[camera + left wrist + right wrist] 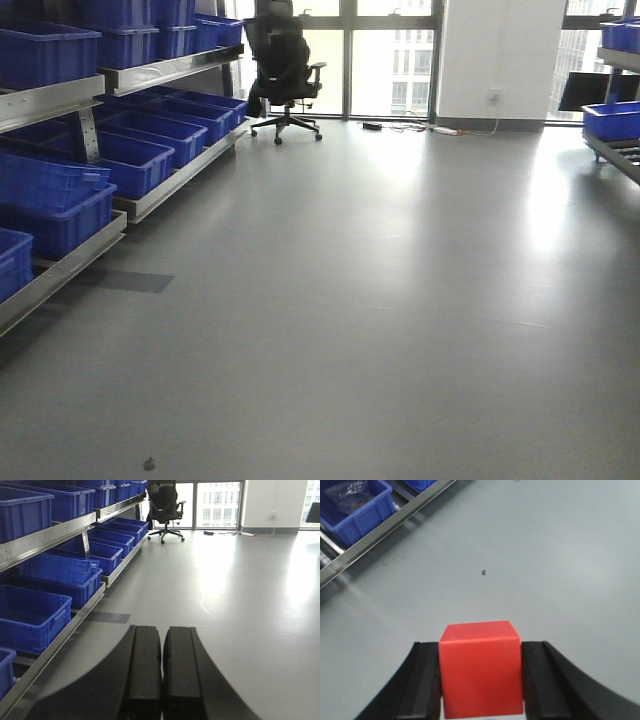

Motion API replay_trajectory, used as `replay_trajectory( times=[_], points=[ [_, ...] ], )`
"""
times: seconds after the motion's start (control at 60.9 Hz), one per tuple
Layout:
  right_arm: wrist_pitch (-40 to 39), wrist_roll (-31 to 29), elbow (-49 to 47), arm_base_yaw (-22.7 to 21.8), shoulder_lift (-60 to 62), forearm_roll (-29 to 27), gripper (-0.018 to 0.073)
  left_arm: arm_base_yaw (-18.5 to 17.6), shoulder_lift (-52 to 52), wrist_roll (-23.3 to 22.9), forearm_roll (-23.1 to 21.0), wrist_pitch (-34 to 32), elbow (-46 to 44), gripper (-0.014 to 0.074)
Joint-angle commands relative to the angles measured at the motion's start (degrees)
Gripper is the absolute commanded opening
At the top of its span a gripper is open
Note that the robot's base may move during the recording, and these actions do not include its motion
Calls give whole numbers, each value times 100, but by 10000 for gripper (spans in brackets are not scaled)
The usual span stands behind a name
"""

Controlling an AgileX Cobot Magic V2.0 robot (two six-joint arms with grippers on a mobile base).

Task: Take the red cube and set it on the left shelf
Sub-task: 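Drive and turn the base toward the rack of blue bins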

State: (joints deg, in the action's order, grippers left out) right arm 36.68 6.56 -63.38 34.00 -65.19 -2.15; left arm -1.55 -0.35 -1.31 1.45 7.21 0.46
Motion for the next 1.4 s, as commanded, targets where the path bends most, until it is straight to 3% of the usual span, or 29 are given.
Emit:
replay_trajectory(
  times=[0.0,1.38],
  points=[
    [-401,-26,-215,-8,135,25,55,7,-86,-12,-7,-494,141,102],
    [-404,-26,-215,-8,135,25,55,7,-86,-12,-7,-494,141,102]
  ],
)
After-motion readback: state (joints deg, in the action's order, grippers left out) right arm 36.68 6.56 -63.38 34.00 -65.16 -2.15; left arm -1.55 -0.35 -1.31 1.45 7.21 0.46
